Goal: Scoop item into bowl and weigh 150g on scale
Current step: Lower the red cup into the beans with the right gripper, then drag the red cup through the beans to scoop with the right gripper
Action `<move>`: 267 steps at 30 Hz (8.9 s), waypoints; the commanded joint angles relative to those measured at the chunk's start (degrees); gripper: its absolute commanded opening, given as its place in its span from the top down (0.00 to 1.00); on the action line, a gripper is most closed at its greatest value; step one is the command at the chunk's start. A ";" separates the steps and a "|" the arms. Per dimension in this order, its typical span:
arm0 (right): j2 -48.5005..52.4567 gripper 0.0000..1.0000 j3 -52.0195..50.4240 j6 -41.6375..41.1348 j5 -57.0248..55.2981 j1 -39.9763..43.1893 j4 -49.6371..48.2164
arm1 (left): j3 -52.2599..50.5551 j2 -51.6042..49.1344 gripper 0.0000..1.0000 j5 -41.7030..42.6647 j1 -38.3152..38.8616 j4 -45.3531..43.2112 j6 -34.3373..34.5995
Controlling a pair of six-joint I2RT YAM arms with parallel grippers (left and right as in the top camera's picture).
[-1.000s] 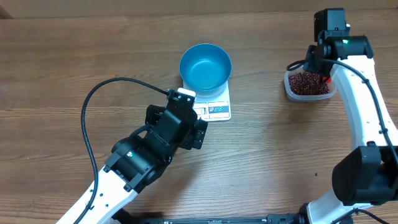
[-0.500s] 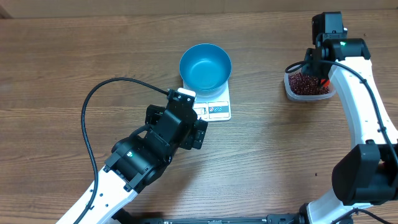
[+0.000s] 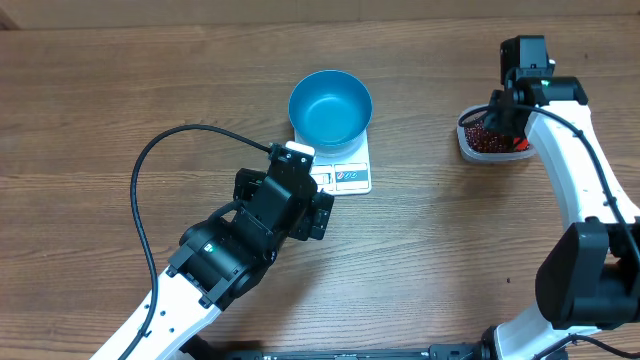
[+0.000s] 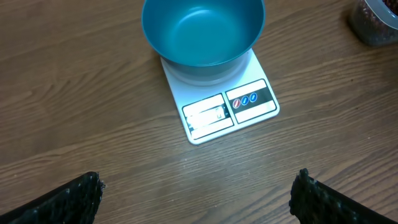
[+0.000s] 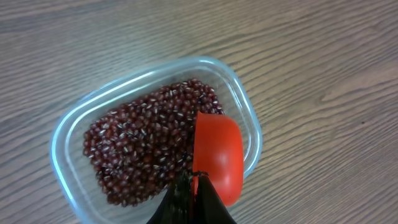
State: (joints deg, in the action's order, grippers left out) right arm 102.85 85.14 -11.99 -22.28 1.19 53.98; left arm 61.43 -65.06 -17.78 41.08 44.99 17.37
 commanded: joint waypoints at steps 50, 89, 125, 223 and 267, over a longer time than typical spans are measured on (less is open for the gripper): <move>0.15 0.96 -5.92 0.11 4.33 0.55 -9.18 | -0.26 -0.52 0.01 -0.22 -0.61 -0.17 -0.46; 0.90 0.96 -8.28 0.09 9.97 0.55 -12.61 | -0.26 -0.52 0.01 -0.22 -0.61 -0.17 -0.46; 3.78 0.96 -8.33 0.15 21.20 3.21 -14.16 | -0.26 -0.52 0.01 -0.22 -0.61 -0.17 -0.46; 3.80 0.96 -12.46 5.09 43.04 18.60 -12.02 | -0.26 -0.52 0.01 -0.22 -0.61 -0.17 -0.46; 3.80 0.96 -12.46 8.07 62.71 23.98 -14.69 | -0.26 -0.52 0.01 -0.22 -0.61 -0.17 -0.46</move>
State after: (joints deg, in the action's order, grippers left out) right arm 106.08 73.36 -4.45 34.89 23.57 39.55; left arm 61.41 -65.06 -17.78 41.08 44.99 17.37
